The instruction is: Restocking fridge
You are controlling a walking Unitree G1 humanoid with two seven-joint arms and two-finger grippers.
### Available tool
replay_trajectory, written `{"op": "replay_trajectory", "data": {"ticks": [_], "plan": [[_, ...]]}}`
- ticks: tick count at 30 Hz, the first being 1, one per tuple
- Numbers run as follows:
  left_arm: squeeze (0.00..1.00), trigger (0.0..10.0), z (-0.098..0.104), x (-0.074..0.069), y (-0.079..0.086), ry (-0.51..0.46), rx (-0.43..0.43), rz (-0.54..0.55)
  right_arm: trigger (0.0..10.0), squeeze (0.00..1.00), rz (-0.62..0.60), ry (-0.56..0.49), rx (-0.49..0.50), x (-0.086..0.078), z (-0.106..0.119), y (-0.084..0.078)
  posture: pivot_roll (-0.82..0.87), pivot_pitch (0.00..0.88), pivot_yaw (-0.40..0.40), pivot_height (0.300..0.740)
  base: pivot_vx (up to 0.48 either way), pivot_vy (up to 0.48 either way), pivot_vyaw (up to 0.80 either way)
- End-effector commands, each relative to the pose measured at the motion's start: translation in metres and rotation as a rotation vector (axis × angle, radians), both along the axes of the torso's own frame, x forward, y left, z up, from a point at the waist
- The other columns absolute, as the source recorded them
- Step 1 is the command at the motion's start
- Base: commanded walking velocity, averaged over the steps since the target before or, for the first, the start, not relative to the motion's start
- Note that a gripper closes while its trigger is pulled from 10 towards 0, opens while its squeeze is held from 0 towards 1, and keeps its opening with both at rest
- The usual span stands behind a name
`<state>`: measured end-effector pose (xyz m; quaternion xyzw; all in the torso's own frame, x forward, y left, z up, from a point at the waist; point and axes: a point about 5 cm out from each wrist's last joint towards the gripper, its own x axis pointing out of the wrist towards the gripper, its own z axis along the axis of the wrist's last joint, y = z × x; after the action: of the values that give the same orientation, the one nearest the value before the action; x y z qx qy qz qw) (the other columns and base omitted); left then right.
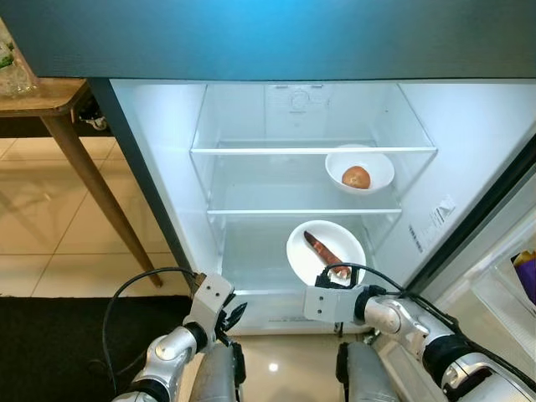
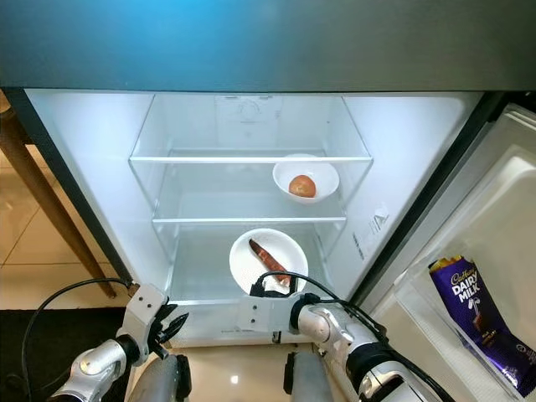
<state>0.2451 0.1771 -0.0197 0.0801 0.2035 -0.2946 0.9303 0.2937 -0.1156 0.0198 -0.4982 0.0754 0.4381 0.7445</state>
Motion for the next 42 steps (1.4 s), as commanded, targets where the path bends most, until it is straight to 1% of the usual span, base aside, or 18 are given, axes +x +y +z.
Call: {"op": "replay_trajectory", "data": {"ticks": [1, 12, 13, 16, 19, 20, 26, 28, 32, 38, 40, 41, 42], "plan": [[0.00, 10.0, -0.003, -0.004, -0.005, 0.010, 0.009, -0.030, 10.0, 0.00, 0.017, -0.010, 0.020, 0.002, 0.005, 0.001, -0.04, 0.037, -0.040, 0.580, 0.000, 0.000, 0.00], [0.00, 10.0, -0.001, -0.002, -0.005, -0.002, 0.007, -0.032, 10.0, 0.00, 0.023, -0.013, 0.042, 0.002, 0.009, 0.002, -0.04, 0.042, -0.037, 0.575, 0.000, 0.000, 0.00], [0.00, 10.0, -0.001, -0.001, -0.005, -0.004, 0.006, -0.031, 10.0, 0.00, 0.022, -0.018, 0.047, 0.003, 0.010, 0.002, -0.04, 0.042, -0.038, 0.565, 0.000, 0.000, 0.00], [0.00, 10.0, -0.001, -0.001, -0.005, -0.005, 0.006, -0.030, 10.0, 0.00, 0.021, -0.023, 0.052, 0.004, 0.011, 0.003, -0.04, 0.044, -0.039, 0.565, 0.000, 0.000, 0.00], [0.00, 10.0, -0.001, -0.001, -0.005, -0.006, 0.004, -0.026, 10.0, 0.00, 0.024, -0.026, 0.080, 0.005, 0.015, 0.005, -0.04, 0.045, -0.038, 0.565, 0.000, 0.000, 0.00], [0.00, 10.0, 0.000, 0.000, -0.005, -0.009, 0.000, -0.021, 10.0, 0.00, 0.041, -0.026, 0.096, 0.004, 0.017, 0.007, -0.04, 0.048, -0.038, 0.565, 0.000, 0.000, 0.00], [0.00, 10.0, 0.000, 0.000, -0.005, -0.012, -0.003, -0.017, 10.0, 0.00, 0.052, -0.025, 0.092, 0.003, 0.017, 0.008, -0.04, 0.051, -0.037, 0.565, 0.000, 0.000, 0.00], [0.00, 10.0, 0.000, 0.000, -0.004, -0.011, -0.002, -0.014, 10.0, 0.00, 0.074, -0.009, 0.093, 0.001, 0.016, 0.013, -0.04, 0.053, -0.037, 0.550, 0.000, 0.000, 0.00], [0.00, 10.0, 0.000, -0.001, -0.004, -0.010, -0.001, -0.014, 10.0, 0.00, 0.099, -0.006, 0.094, -0.002, 0.017, 0.017, -0.04, 0.054, -0.036, 0.535, 0.000, 0.000, 0.00], [0.00, 10.0, 0.001, 0.000, -0.004, -0.017, -0.005, -0.017, 10.0, 0.00, 0.120, -0.009, 0.089, -0.002, 0.020, 0.018, -0.04, 0.061, -0.035, 0.510, 0.000, 0.000, 0.00], [0.00, 10.0, 0.005, 0.004, -0.005, -0.037, -0.016, -0.013, 10.0, 0.00, 0.130, -0.022, 0.077, 0.000, 0.023, 0.017, -0.04, 0.065, -0.036, 0.500, 0.000, 0.000, 0.00], [0.00, 10.0, 0.007, 0.006, -0.005, -0.051, -0.025, -0.010, 10.0, 0.00, 0.133, -0.029, 0.073, 0.001, 0.025, 0.016, -0.04, 0.085, -0.039, 0.495, 0.000, 0.000, 0.00], [0.00, 10.0, 0.017, 0.015, -0.003, -0.107, -0.057, 0.004, 10.0, 0.00, 0.128, -0.048, 0.076, 0.006, 0.032, 0.011, -0.04, 0.116, -0.044, 0.490, 0.000, 0.000, 0.00]]}}
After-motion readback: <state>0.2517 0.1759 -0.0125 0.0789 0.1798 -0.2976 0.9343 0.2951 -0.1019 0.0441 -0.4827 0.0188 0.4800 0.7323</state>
